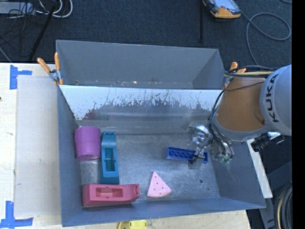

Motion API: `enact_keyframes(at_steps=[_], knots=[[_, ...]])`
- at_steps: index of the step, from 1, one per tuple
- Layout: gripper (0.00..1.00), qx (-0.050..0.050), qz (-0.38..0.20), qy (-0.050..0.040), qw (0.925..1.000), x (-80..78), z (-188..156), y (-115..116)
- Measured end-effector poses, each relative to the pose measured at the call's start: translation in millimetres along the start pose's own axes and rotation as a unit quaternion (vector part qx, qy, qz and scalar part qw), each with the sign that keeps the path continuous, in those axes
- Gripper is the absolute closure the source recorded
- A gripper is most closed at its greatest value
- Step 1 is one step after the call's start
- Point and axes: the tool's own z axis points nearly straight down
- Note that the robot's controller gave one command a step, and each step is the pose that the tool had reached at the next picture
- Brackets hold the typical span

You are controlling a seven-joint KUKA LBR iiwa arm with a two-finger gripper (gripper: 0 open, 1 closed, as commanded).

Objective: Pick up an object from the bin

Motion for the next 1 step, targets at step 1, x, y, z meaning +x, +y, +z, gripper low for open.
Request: enact_keyframes(at_steps=[1], knots=[[1.0,0.0,-0.001,0.0018,1.0,0.6,-8.9,0.0]])
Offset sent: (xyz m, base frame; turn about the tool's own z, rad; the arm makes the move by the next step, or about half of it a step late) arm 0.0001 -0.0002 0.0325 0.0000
